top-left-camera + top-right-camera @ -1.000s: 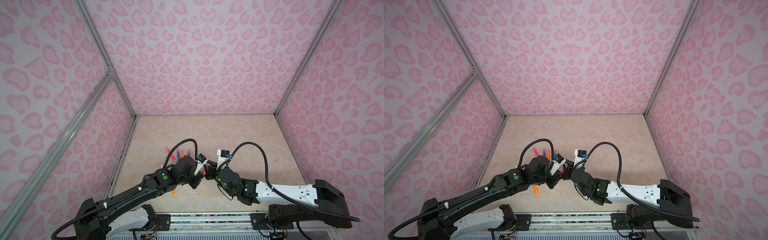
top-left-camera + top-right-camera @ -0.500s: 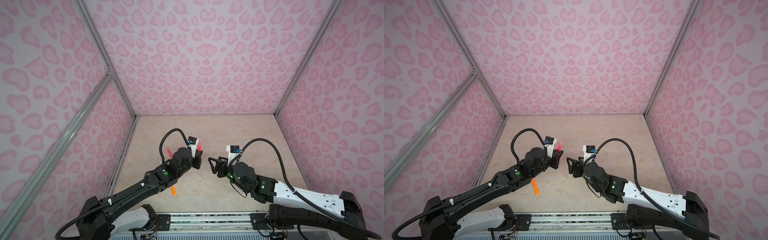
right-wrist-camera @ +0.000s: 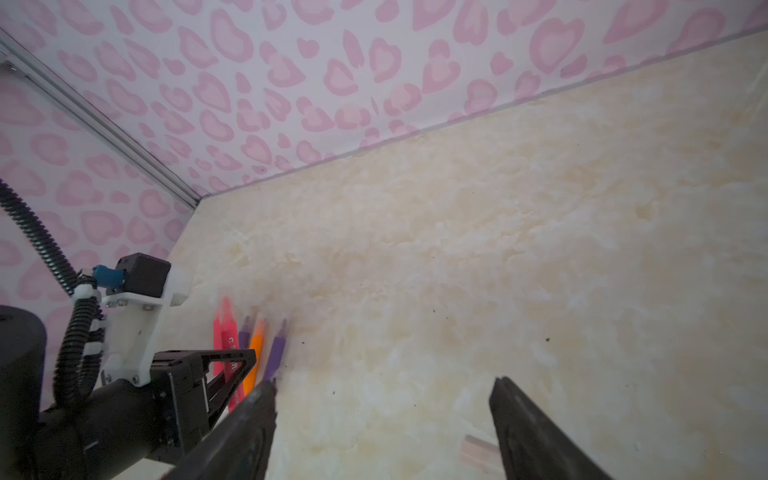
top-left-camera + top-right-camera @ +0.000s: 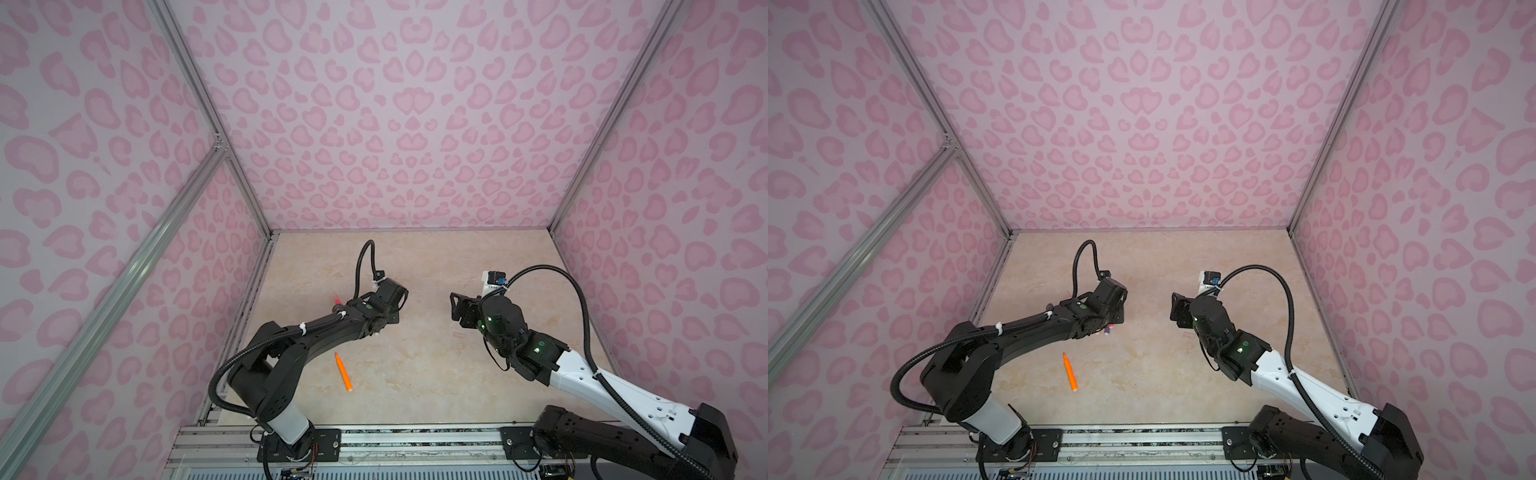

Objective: Insert the pens into the pen caps
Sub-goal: 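Lower the capped pink highlighter beside the other pens while the right gripper withdraws, then move the left gripper over the orange marker and close on it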

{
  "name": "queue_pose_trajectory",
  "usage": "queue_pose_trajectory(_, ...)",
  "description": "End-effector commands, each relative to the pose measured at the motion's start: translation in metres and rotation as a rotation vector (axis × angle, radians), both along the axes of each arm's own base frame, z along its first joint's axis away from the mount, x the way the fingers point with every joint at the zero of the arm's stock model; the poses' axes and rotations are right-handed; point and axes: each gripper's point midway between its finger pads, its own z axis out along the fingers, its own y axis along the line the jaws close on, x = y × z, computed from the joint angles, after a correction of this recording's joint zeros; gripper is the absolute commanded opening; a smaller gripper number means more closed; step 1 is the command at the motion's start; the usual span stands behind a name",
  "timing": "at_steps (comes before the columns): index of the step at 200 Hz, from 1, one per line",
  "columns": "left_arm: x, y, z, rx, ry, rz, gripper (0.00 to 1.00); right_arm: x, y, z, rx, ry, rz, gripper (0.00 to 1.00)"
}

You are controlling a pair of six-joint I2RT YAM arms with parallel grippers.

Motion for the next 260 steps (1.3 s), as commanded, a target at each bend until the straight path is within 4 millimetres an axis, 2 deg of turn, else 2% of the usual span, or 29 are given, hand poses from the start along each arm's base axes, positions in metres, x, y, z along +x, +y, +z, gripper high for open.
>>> queue_pose_trajectory(1, -0.008, -0.008, -0.024, -0.017, 0.127, -0.004, 0.04, 0.002, -0.007, -0.01, -0.049, 0.003, -0.017, 0.82)
queue_pose_trajectory(23, -0.008, -0.015, -0.038, -0.014, 0.178, -0.015, 0.04, 0.004, -0.011, -0.019, -0.061, 0.02, -0.031, 0.82)
queue_pose_trajectory(89, -0.006, -0.01, -0.068, 0.05, 0.299, -0.018, 0.03, 0.008, -0.002, -0.035, -0.074, 0.072, -0.01, 0.81)
queue_pose_trajectory(104, -0.008, -0.013, -0.069, 0.04, 0.312, -0.028, 0.12, 0.008, -0.001, -0.035, -0.076, 0.08, -0.006, 0.81)
queue_pose_trajectory(113, -0.008, -0.014, -0.067, 0.034, 0.308, -0.033, 0.23, 0.008, -0.002, -0.036, -0.082, 0.078, -0.009, 0.81)
queue_pose_trajectory(121, -0.008, -0.014, -0.061, 0.031, 0.297, -0.038, 0.35, 0.009, -0.004, -0.035, -0.089, 0.072, -0.018, 0.81)
queue_pose_trajectory(126, -0.007, -0.012, -0.057, 0.032, 0.284, -0.038, 0.47, 0.009, -0.006, -0.035, -0.094, 0.069, -0.025, 0.81)
queue_pose_trajectory(134, -0.007, -0.011, -0.051, 0.033, 0.266, -0.042, 0.55, 0.01, -0.008, -0.035, -0.101, 0.065, -0.037, 0.81)
queue_pose_trajectory(156, -0.005, -0.008, -0.022, 0.007, 0.182, -0.058, 0.63, 0.009, -0.009, -0.035, -0.099, 0.066, -0.036, 0.81)
queue_pose_trajectory(182, -0.005, 0.009, 0.037, 0.061, 0.011, -0.026, 0.67, 0.008, -0.008, -0.036, -0.088, 0.07, -0.029, 0.81)
queue_pose_trajectory(203, -0.025, 0.024, 0.082, 0.015, -0.09, 0.025, 0.67, 0.006, -0.01, -0.039, -0.081, 0.071, -0.033, 0.81)
queue_pose_trajectory(214, -0.041, 0.036, 0.089, -0.036, -0.11, 0.069, 0.68, 0.005, -0.008, -0.039, -0.068, 0.08, -0.022, 0.82)
queue_pose_trajectory(226, -0.059, 0.051, 0.081, -0.086, -0.095, 0.126, 0.68, 0.002, -0.004, -0.039, -0.05, 0.089, 0.002, 0.82)
queue_pose_trajectory(260, -0.114, 0.09, 0.034, -0.118, 0.066, 0.282, 0.67, -0.001, 0.003, -0.043, -0.013, 0.107, 0.03, 0.82)
